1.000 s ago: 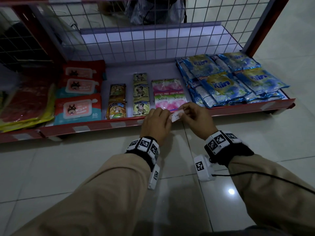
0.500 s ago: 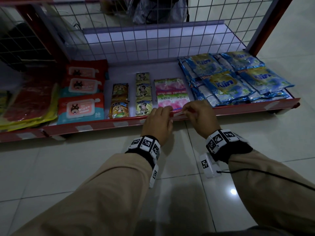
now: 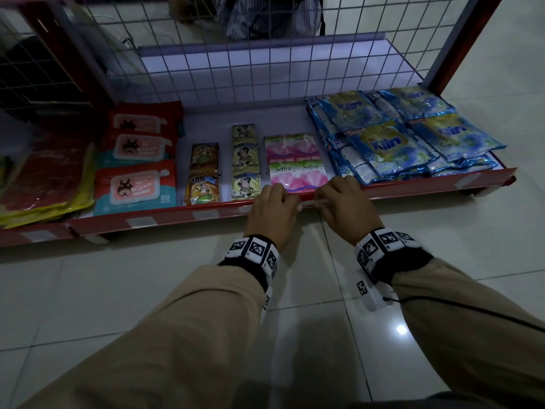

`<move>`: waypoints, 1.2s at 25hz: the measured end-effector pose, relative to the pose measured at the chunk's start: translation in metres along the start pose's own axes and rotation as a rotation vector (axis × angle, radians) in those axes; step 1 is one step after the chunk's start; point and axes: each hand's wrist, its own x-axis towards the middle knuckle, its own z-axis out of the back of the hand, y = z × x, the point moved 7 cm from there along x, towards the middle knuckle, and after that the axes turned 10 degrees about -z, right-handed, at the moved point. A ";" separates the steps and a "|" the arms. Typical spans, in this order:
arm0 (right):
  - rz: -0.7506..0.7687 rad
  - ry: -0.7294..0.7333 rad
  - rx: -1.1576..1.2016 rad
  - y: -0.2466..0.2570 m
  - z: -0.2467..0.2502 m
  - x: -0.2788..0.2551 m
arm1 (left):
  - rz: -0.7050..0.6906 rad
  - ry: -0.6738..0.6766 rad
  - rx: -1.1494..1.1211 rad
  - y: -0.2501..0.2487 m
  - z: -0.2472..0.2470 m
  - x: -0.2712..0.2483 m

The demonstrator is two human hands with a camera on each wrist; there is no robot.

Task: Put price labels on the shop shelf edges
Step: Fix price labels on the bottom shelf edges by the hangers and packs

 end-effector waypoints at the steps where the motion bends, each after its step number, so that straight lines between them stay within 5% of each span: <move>1: -0.004 0.002 -0.008 0.000 0.000 0.001 | -0.001 -0.008 -0.005 0.000 0.000 0.000; 30: -0.066 0.030 -0.012 -0.008 0.001 -0.011 | -0.018 0.015 -0.023 -0.004 0.005 -0.012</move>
